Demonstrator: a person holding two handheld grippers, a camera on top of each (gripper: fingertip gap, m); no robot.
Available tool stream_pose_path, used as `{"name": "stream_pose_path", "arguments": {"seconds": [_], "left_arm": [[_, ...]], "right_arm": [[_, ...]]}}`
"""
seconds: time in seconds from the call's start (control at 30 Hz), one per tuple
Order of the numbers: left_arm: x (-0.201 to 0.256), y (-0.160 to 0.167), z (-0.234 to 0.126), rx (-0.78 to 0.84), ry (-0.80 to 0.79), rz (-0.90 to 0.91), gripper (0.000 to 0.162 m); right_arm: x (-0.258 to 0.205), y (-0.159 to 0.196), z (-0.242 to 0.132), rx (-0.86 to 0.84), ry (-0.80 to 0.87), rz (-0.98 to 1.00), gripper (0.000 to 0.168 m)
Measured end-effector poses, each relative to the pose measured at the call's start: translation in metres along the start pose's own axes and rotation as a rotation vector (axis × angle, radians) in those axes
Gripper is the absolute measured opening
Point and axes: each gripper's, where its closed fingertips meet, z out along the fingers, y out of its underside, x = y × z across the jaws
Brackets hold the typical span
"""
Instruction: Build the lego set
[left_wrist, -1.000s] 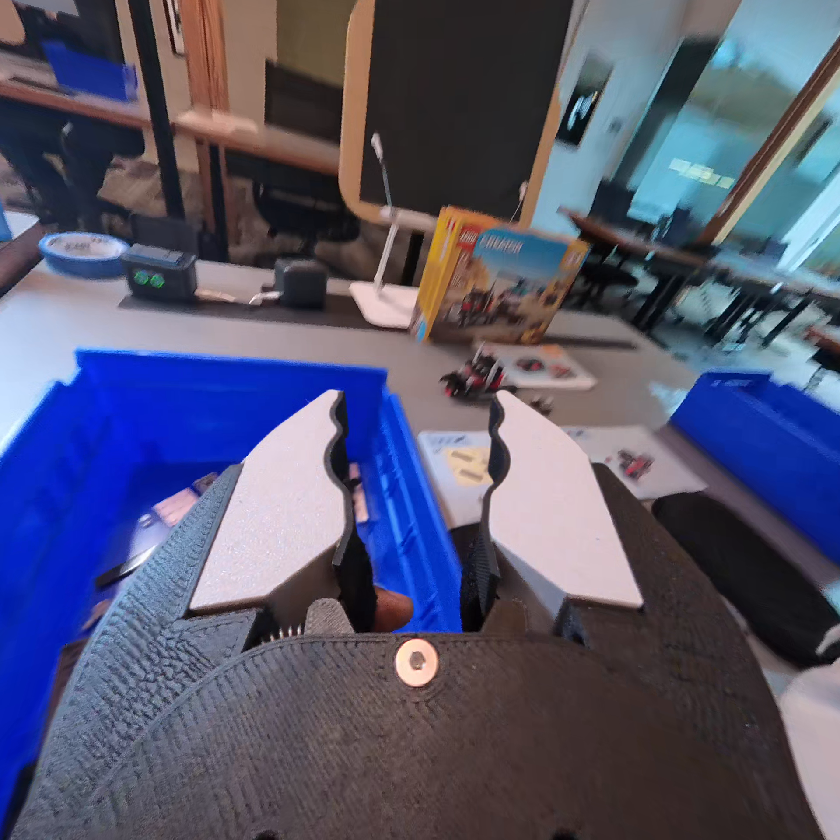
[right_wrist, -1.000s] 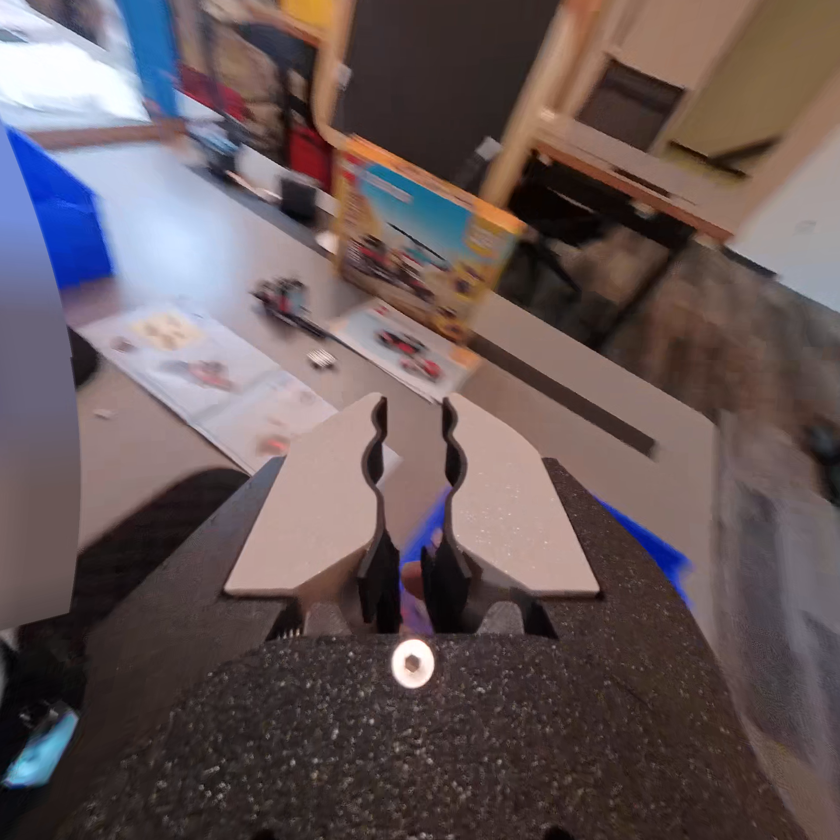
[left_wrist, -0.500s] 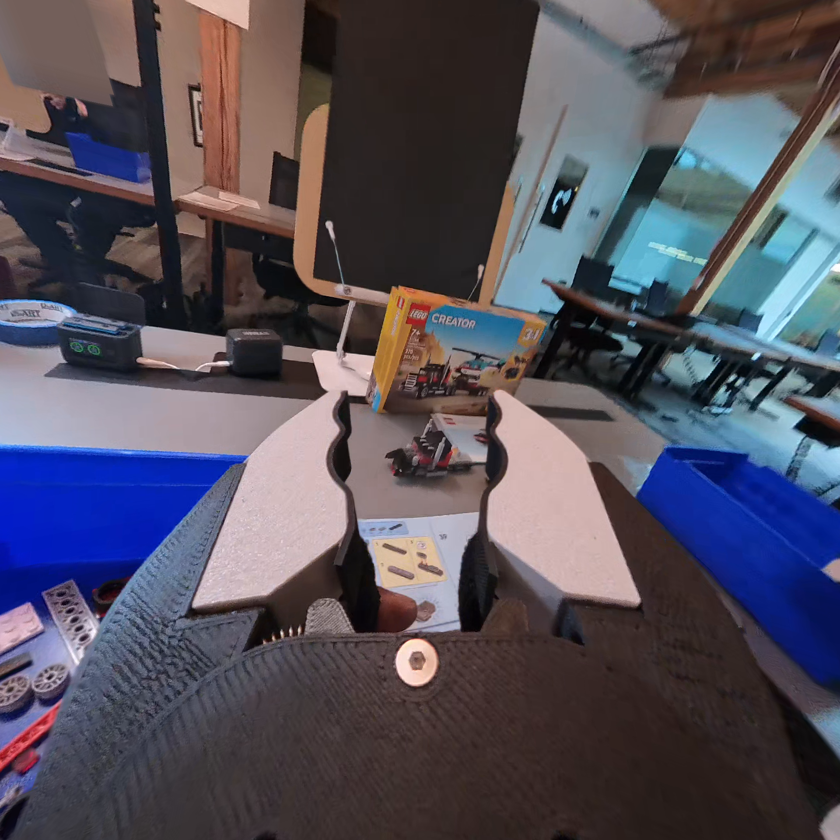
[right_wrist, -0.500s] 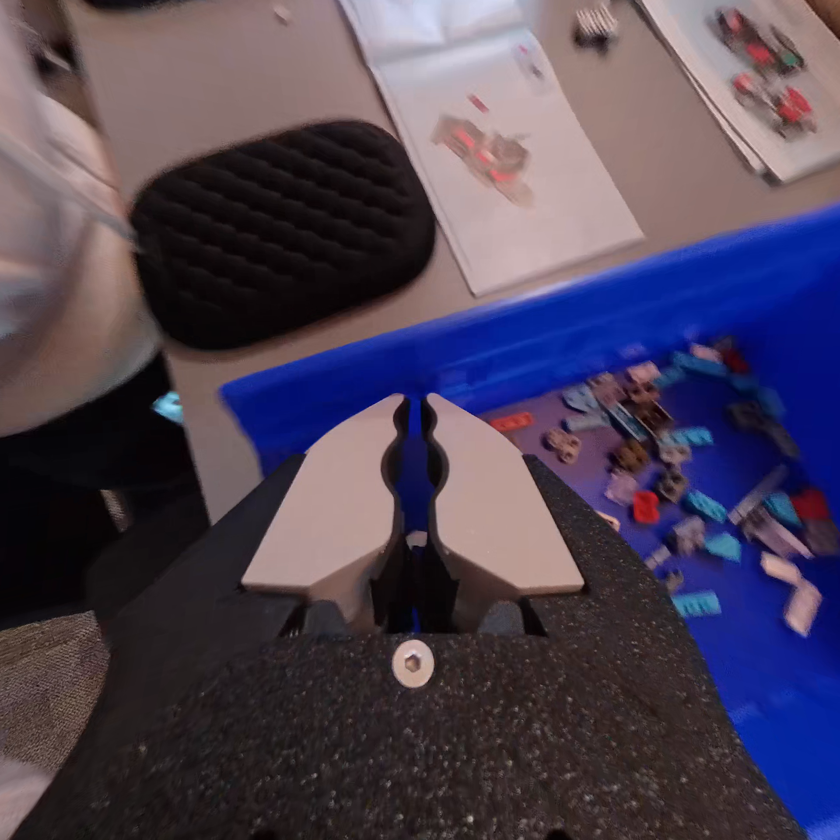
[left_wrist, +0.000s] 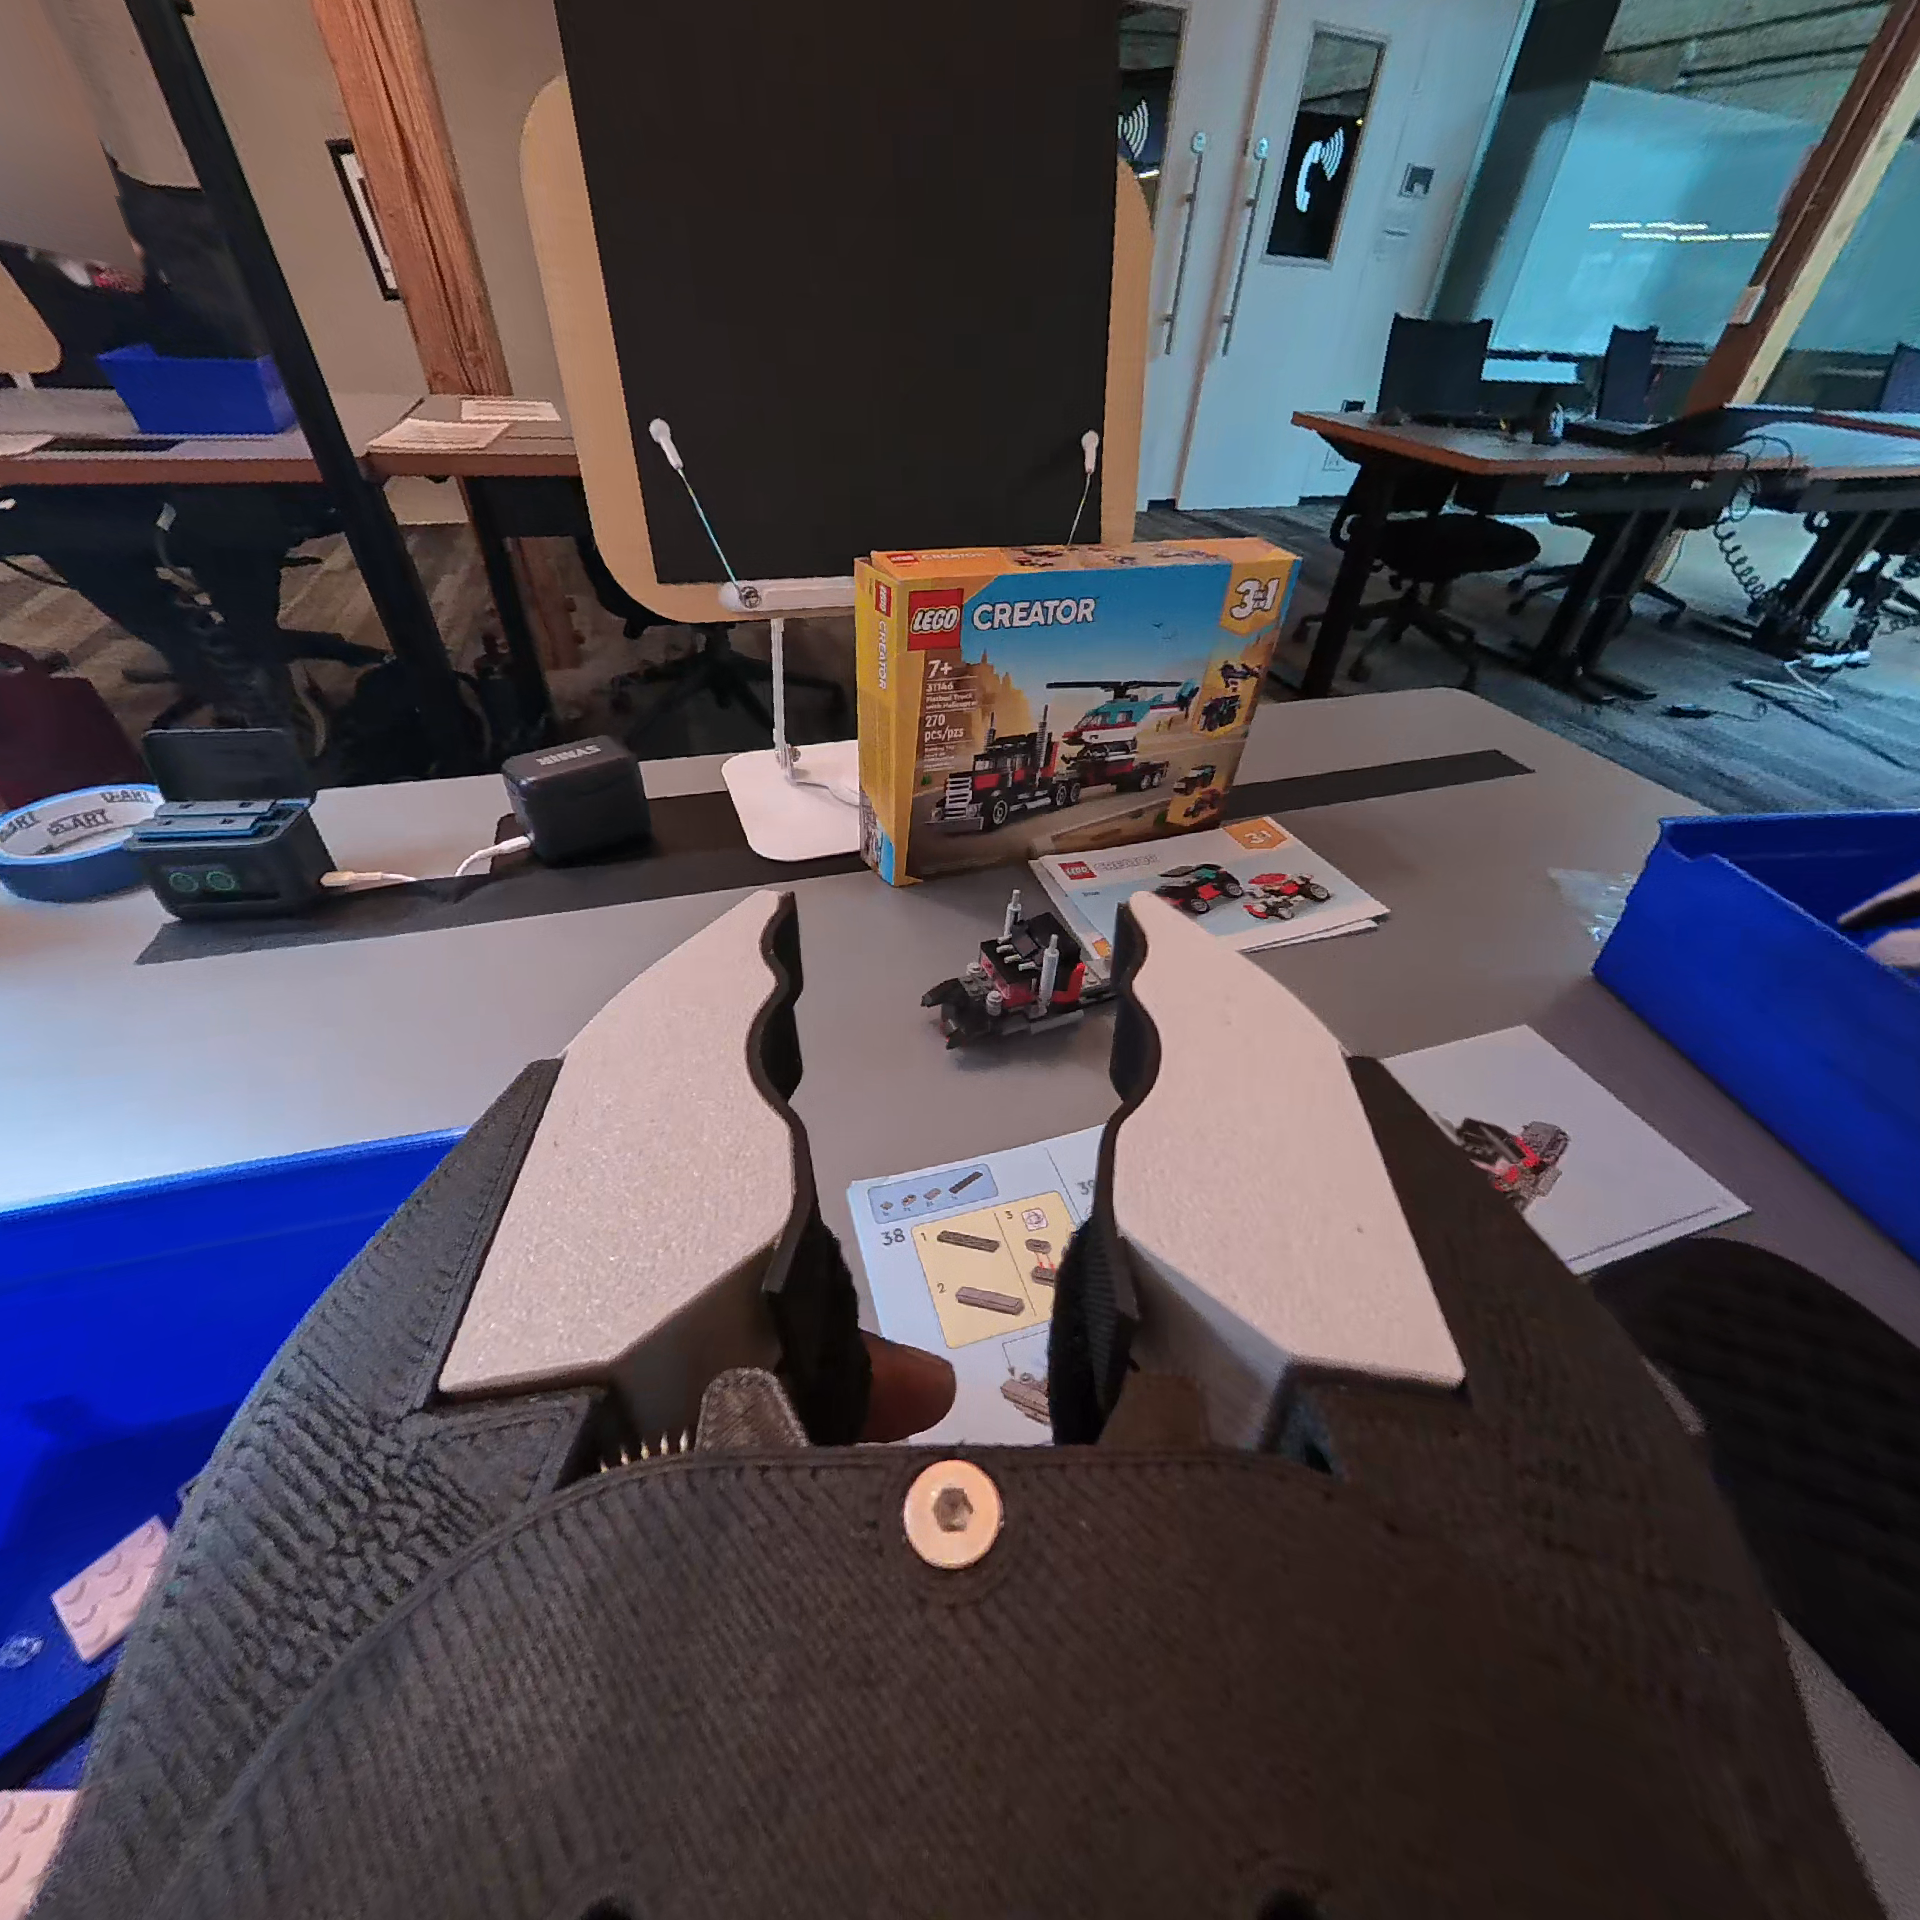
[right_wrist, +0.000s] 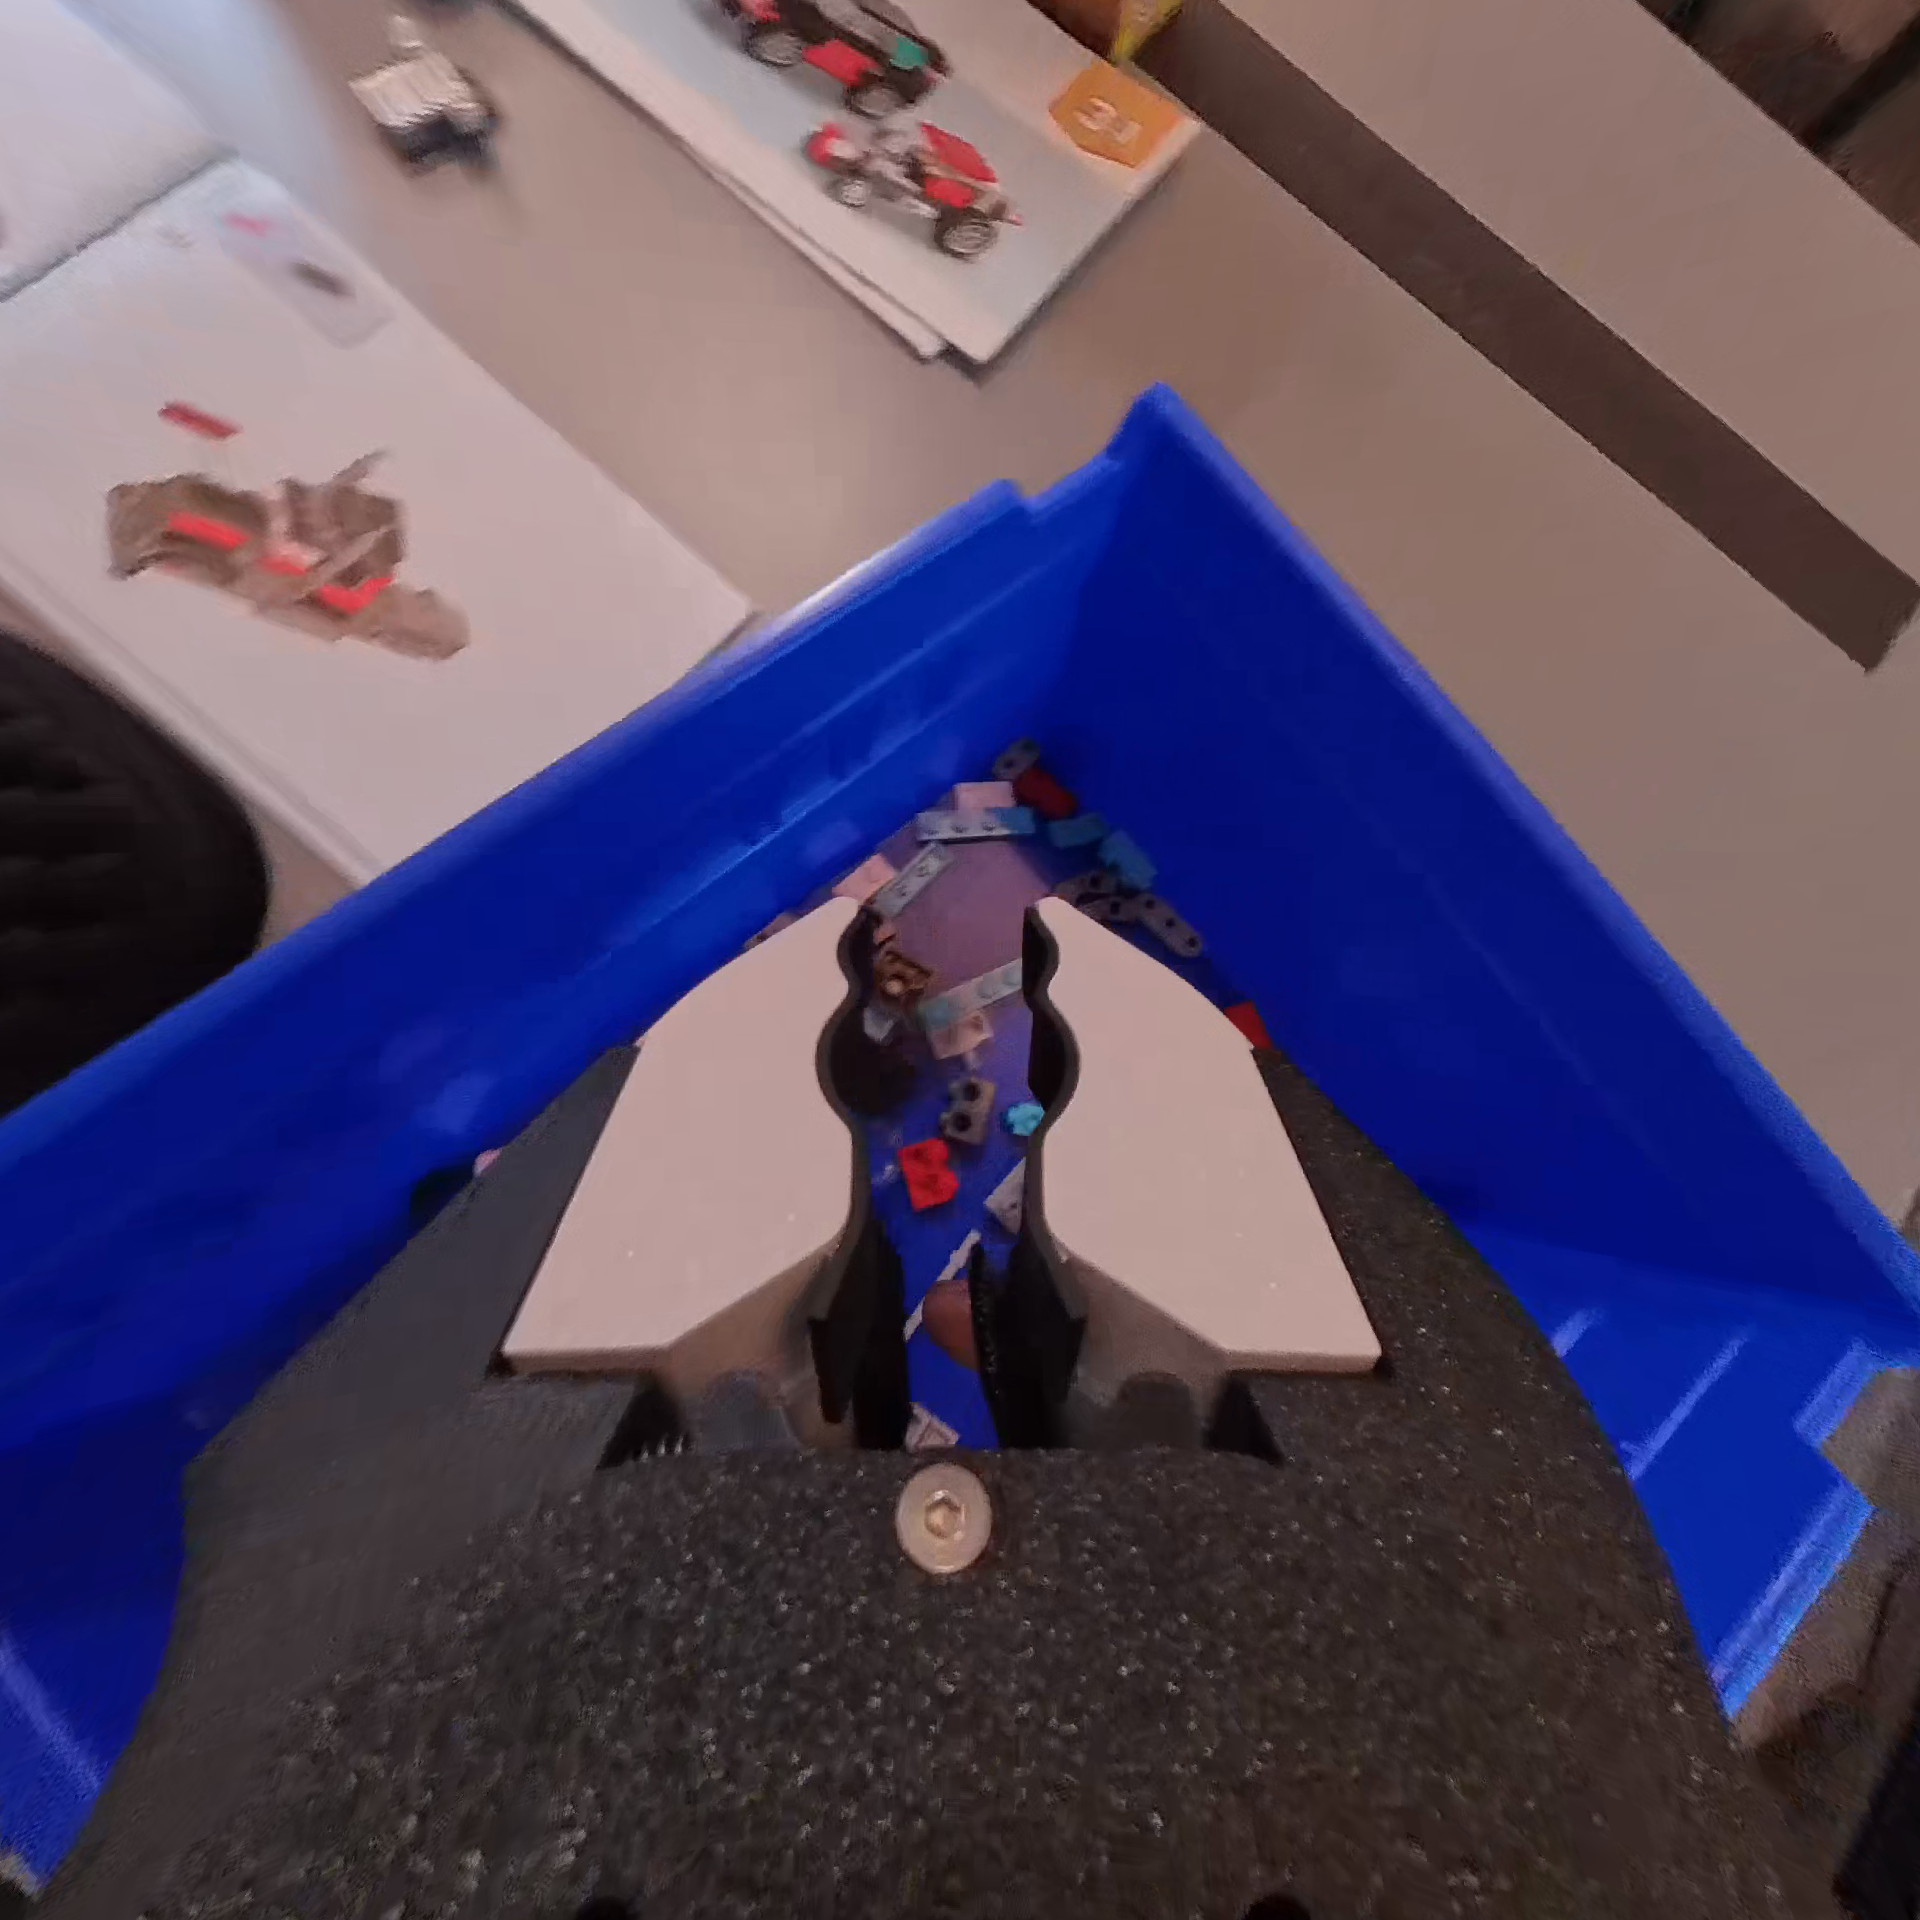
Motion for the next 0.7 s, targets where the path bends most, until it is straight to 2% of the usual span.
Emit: {"name": "stream_pose_path", "arguments": {"seconds": [0.13,0.33,0.4,0.5,0.7], "left_arm": [[-0.009,0.004,0.005,-0.004,-0.002,-0.006,0.058],[-0.013,0.004,0.011,0.023,0.037,-0.033,0.058],[-0.014,0.006,0.011,0.027,0.045,-0.041,0.058],[-0.016,0.01,0.011,0.025,0.054,-0.061,0.058],[-0.017,0.011,0.008,0.022,0.06,-0.071,0.058]], "right_arm": [[0.011,-0.014,0.022,0.014,0.007,0.003,0.025],[0.018,-0.014,0.068,0.085,-0.033,-0.094,0.003],[0.021,-0.019,0.076,0.14,-0.014,-0.078,0.002],[0.026,-0.014,0.089,0.122,0.014,-0.047,0.001],[0.026,-0.017,0.091,0.126,0.019,-0.065,0.0]]}}
